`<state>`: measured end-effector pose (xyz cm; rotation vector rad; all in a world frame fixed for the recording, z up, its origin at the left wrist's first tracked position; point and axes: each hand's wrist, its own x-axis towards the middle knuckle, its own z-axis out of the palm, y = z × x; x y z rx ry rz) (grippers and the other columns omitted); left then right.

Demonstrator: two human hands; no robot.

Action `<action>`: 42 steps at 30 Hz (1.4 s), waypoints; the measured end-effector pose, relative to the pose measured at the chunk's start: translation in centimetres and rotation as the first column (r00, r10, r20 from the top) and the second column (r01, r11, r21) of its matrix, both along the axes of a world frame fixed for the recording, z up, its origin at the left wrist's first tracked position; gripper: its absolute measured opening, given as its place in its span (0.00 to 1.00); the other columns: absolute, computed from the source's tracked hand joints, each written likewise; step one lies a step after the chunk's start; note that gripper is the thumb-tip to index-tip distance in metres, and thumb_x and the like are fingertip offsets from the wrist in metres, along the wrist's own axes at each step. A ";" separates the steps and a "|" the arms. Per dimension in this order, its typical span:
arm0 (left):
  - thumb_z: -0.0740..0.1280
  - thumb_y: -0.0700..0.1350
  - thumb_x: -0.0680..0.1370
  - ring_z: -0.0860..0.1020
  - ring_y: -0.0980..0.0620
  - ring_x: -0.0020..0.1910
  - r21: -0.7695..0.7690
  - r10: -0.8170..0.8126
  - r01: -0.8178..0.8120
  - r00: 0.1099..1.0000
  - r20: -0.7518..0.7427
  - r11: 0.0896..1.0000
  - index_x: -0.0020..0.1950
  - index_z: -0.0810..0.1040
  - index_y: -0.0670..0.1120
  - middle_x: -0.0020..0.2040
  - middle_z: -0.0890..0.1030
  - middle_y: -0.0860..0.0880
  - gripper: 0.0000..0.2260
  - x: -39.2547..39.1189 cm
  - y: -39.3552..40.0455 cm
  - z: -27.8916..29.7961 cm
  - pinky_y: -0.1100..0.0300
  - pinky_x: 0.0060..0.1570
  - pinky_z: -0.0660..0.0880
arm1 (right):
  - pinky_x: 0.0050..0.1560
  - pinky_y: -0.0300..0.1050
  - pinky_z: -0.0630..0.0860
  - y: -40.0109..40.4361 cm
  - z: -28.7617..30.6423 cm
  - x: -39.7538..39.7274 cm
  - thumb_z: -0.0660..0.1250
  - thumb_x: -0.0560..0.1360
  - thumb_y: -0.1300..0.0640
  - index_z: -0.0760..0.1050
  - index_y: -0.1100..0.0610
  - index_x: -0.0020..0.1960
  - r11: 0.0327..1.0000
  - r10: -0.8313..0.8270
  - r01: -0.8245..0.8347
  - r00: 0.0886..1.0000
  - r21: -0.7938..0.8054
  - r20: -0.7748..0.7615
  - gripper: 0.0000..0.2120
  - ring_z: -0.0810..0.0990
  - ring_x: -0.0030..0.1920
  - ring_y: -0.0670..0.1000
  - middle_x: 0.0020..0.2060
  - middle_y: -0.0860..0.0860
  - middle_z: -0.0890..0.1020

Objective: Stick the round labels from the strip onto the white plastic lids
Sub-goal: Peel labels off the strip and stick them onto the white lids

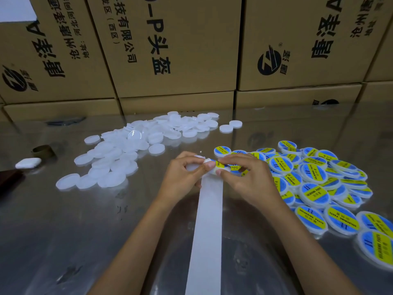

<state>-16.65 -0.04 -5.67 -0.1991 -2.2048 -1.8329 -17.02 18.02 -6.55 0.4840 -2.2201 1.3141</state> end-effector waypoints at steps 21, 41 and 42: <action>0.74 0.63 0.66 0.80 0.55 0.41 -0.079 0.064 -0.062 0.998 0.013 0.995 0.41 0.88 0.49 0.48 0.79 0.50 0.17 0.3 0.3 0.3 0.55 0.27 0.78 | 0.40 0.56 0.74 0.0 0.7 0.7 0.66 0.78 0.56 0.80 0.58 0.38 0.977 0.051 -0.052 0.999 0.208 0.008 0.12 0.77 0.36 0.54 0.32 0.52 0.80; 0.77 0.61 0.69 0.82 0.54 0.38 -0.229 0.170 -0.137 0.977 0.129 0.964 0.43 0.83 0.48 0.52 0.77 0.54 0.17 0.0 1.0 -0.2 0.57 0.38 0.82 | 0.37 0.40 0.82 -0.3 1.7 0.4 0.66 0.79 0.60 0.81 0.55 0.39 0.814 0.116 0.124 0.923 -0.568 0.367 0.12 0.85 0.34 0.50 0.32 0.49 0.84; 0.78 0.62 0.67 0.81 0.59 0.44 -0.271 0.147 -0.110 0.981 0.122 0.956 0.45 0.83 0.50 0.53 0.76 0.56 0.18 0.0 0.9 -0.4 0.62 0.43 0.80 | 0.36 0.40 0.81 -0.2 1.9 0.4 0.66 0.79 0.60 0.82 0.54 0.39 0.802 0.121 0.129 0.921 -0.583 0.370 0.12 0.85 0.35 0.50 0.34 0.50 0.84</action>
